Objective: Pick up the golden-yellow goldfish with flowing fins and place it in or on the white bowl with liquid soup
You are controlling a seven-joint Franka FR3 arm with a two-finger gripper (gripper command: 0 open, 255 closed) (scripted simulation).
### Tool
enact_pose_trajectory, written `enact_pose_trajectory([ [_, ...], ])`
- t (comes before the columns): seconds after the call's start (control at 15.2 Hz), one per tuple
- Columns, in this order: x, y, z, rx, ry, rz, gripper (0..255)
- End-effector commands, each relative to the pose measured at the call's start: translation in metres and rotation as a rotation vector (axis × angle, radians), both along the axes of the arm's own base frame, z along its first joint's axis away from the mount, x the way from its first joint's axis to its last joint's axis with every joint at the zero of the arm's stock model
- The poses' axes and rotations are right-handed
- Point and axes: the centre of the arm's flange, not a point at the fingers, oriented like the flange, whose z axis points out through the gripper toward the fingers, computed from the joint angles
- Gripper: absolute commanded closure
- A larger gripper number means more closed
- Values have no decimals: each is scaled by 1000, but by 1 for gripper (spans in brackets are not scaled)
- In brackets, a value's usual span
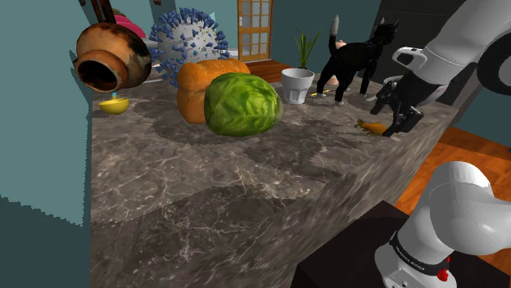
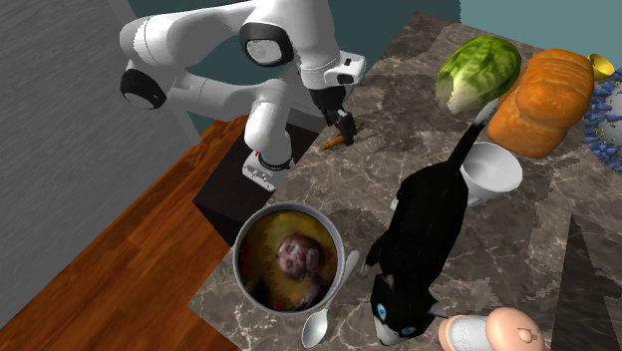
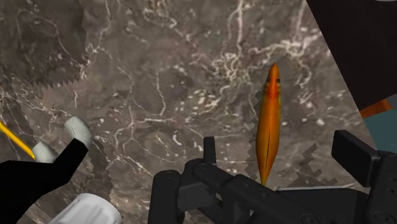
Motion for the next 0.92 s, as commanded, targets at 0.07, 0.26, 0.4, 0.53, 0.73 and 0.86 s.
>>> enact_pose_trajectory([
  [0.07, 3, 1, -9, 0, -1, 1, 0],
  [0.26, 3, 1, -9, 0, -1, 1, 0],
  [0.4, 3, 1, -9, 0, -1, 1, 0],
  [0.53, 3, 1, -9, 0, -1, 1, 255],
  [0.73, 3, 1, -9, 0, -1, 1, 255],
  [0.86, 3, 1, -9, 0, -1, 1, 255],
])
